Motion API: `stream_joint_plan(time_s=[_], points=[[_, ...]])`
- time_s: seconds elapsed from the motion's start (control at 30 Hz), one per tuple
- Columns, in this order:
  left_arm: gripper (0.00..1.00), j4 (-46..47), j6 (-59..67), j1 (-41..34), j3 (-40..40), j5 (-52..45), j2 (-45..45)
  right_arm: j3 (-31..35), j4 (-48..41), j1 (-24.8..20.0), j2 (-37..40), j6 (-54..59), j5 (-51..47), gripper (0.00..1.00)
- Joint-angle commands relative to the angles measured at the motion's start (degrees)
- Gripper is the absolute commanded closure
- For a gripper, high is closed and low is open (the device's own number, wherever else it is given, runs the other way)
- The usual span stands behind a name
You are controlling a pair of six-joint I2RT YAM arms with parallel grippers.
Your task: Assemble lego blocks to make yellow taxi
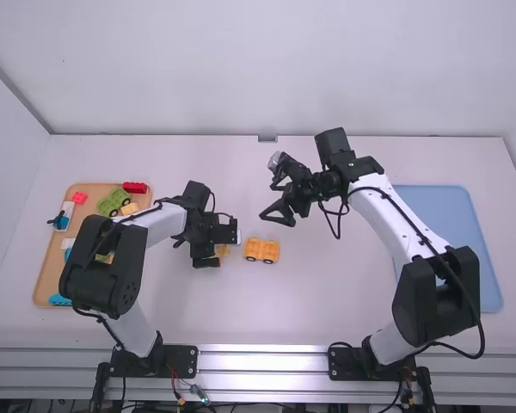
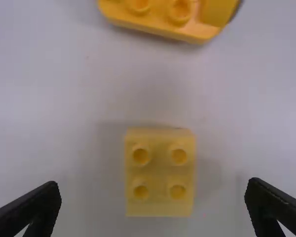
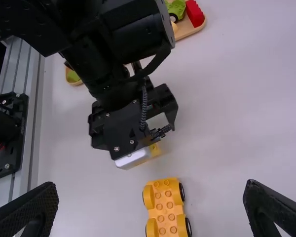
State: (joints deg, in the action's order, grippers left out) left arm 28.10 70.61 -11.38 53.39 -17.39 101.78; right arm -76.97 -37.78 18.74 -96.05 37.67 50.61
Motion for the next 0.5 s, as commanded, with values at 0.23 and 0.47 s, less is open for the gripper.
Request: stream_joint_plan(time_s=[0.23,0.47], points=[[0.01,10.91,16.94,12.11,4.39,-33.75,-5.53,-1.40,1.51,-0.48,-0.17,-0.17,0.31,0.01],[0.01,4.92,13.77,16.48,1.92,-37.38,-5.57,-1.40,1.99,-1.18,-0.17,-0.17,-0.15,0.01]])
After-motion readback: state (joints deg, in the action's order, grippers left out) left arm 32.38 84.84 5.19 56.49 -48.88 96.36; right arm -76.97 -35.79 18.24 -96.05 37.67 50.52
